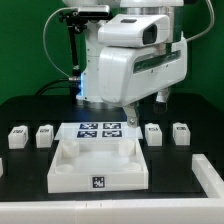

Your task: Assemble one leg

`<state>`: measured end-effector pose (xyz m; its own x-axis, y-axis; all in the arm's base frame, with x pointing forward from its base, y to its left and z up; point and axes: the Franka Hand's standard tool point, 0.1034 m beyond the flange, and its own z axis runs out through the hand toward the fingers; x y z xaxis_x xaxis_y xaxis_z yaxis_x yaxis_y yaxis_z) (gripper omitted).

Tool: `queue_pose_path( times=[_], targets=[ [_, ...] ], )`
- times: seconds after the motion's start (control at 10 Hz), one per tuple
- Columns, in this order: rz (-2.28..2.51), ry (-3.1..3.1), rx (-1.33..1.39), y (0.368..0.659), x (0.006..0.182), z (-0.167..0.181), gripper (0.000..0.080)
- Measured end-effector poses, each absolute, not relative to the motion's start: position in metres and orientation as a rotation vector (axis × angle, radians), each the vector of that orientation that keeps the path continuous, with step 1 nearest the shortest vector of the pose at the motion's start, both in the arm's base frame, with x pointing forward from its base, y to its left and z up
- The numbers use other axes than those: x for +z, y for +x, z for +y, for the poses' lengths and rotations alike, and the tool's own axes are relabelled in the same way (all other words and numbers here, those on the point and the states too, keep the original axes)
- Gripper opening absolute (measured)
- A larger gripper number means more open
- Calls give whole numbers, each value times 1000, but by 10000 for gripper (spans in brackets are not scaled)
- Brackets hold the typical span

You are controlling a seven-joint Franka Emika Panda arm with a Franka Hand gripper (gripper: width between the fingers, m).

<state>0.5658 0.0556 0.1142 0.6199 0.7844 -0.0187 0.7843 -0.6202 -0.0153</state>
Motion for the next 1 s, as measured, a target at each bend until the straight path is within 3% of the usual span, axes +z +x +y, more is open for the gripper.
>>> queue_pose_path(
  times=[0.4, 0.7, 1.0],
  targets=[
    [-1429, -2790, 39, 565, 113, 54, 650],
    [-1873, -2498, 68, 493, 88, -2, 650],
    [-2147, -2223, 79, 456, 59, -26, 650]
  ],
)
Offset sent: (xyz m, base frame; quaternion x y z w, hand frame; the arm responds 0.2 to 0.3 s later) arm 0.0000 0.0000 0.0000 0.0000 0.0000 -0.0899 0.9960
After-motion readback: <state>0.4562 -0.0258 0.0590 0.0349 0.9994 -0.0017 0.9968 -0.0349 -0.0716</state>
